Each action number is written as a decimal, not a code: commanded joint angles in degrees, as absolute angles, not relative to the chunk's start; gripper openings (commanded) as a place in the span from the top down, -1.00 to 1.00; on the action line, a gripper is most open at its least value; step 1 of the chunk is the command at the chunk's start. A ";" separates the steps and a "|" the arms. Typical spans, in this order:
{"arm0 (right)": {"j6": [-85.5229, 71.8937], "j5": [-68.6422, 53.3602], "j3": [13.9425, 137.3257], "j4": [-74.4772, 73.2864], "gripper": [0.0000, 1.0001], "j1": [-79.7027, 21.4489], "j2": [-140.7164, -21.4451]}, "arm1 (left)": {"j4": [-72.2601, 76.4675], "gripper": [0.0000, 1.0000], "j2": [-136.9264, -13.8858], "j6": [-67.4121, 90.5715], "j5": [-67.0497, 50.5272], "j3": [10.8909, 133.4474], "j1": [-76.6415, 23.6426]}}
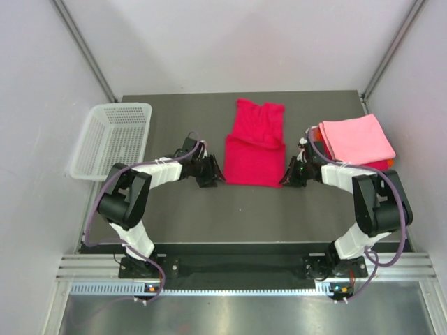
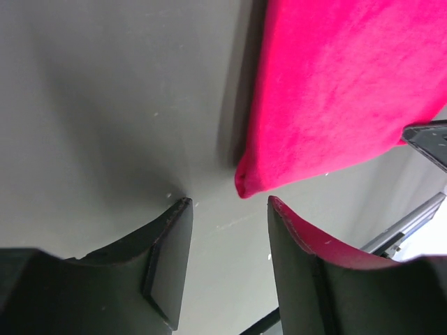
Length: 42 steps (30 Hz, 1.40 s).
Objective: Fold and stack the t-shirts
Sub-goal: Fold the tshirt
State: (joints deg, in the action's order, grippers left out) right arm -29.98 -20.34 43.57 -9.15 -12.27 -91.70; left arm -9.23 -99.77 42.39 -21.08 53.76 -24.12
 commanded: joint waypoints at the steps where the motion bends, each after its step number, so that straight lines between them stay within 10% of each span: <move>1: -29.00 -18.54 45.17 -8.53 0.91 -13.01 -93.16 | -5.63 -0.04 -101.07 42.63 -21.97 53.26 -24.70; 14: -29.18 -18.81 44.74 -8.88 1.00 -13.53 -90.88 | -2.02 0.22 -106.43 45.44 -20.75 54.23 -26.45; 16: -29.09 -18.98 44.74 -8.79 1.00 -13.45 -90.62 | -0.79 0.40 -106.96 45.96 -20.74 53.35 -26.54; 18: -29.27 -19.16 44.74 -9.23 1.00 -13.53 -89.91 | 1.57 1.00 -107.31 46.41 -21.00 52.82 -26.46; 42: -26.45 -21.88 52.57 -35.07 1.00 -13.54 -63.38 | -19.51 1.00 -78.95 43.77 -23.47 55.92 -28.91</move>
